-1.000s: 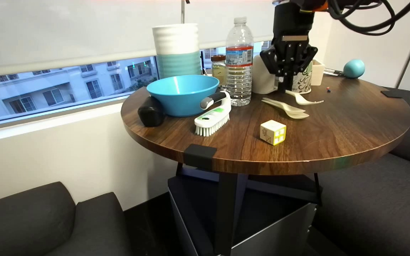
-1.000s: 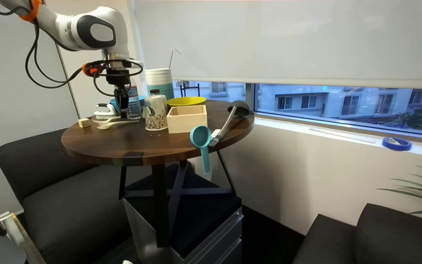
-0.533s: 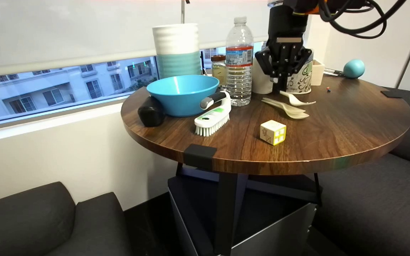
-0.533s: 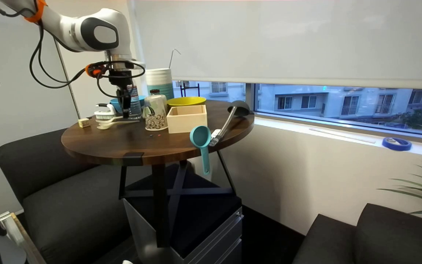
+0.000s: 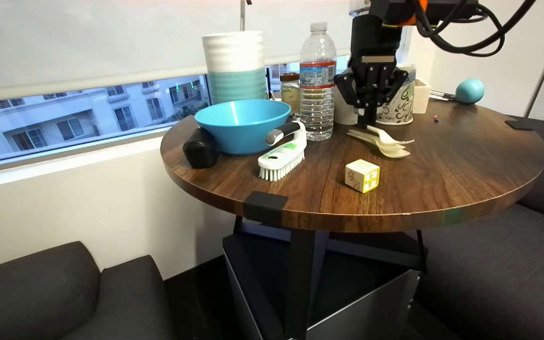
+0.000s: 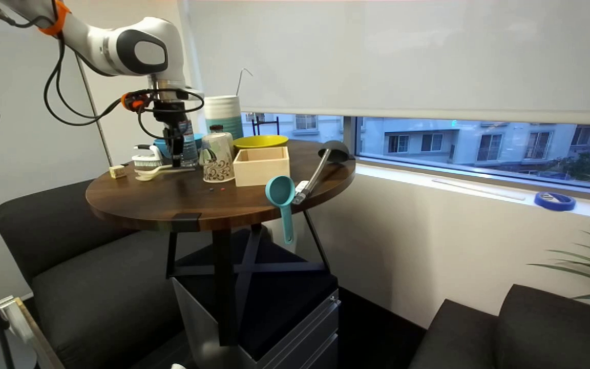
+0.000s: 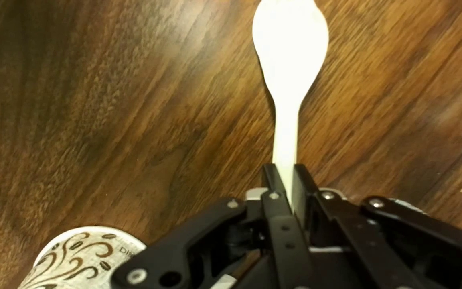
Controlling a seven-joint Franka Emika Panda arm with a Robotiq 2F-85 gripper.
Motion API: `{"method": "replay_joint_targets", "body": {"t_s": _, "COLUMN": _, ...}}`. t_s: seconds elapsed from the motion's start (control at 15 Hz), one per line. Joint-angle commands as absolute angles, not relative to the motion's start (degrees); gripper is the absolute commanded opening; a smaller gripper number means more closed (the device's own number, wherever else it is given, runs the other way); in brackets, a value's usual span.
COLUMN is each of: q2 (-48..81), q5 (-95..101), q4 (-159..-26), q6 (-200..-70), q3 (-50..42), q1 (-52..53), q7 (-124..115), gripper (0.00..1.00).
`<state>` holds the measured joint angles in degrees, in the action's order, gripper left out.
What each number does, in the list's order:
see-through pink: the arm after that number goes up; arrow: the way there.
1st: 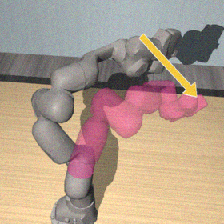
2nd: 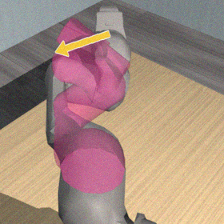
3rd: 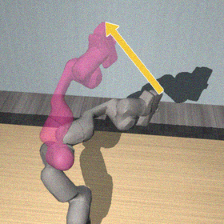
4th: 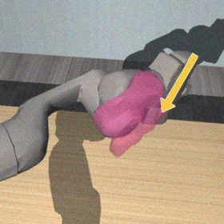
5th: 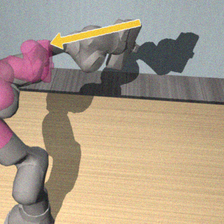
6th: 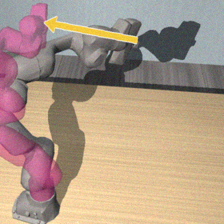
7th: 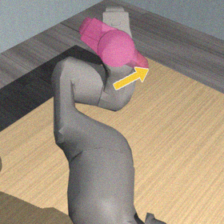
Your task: Stack the white cutlery together.
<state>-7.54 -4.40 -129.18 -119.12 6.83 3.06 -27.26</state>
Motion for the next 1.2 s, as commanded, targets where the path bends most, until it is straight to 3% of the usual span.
{"method": "replay_joint_targets", "body": {"t_s": 0.0, "q2": -6.4, "q5": -5.8, "q4": -127.9, "q6": -119.4, "q3": 6.9, "q1": 3.7, "q7": -27.4, "gripper": 0.03}}
{"method": "replay_joint_targets", "body": {"t_s": 0.2, "q2": -6.3, "q5": -5.7, "q4": -127.8, "q6": -119.3, "q3": 6.9, "q1": 3.8, "q7": -27.4, "gripper": 0.04}}
{"method": "replay_joint_targets", "body": {"t_s": 0.4, "q2": -6.2, "q5": -5.6, "q4": -127.9, "q6": -119.3, "q3": 6.9, "q1": 3.8, "q7": -27.4, "gripper": 0.22}}
{"method": "replay_joint_targets", "body": {"t_s": 0.47, "q2": -6.2, "q5": -5.6, "q4": -127.9, "q6": -119.3, "q3": 6.9, "q1": 3.8, "q7": -27.4, "gripper": 0.4}}
{"method": "replay_joint_targets", "body": {"t_s": 0.67, "q2": -6.3, "q5": -5.9, "q4": -127.8, "q6": -119.2, "q3": 6.8, "q1": 3.8, "q7": -27.3, "gripper": 0.54}}
{"method": "replay_joint_targets", "body": {"t_s": 1.07, "q2": -7.9, "q5": -5.6, "q4": -128.3, "q6": -118.3, "q3": 6.5, "q1": 3.5, "q7": -27.8, "gripper": 0.97}}
{"method": "replay_joint_targets", "body": {"t_s": 1.13, "q2": -8.2, "q5": -5.8, "q4": -128.4, "q6": -117.8, "q3": 6.4, "q1": 3.4, "q7": -27.8, "gripper": 0.99}}
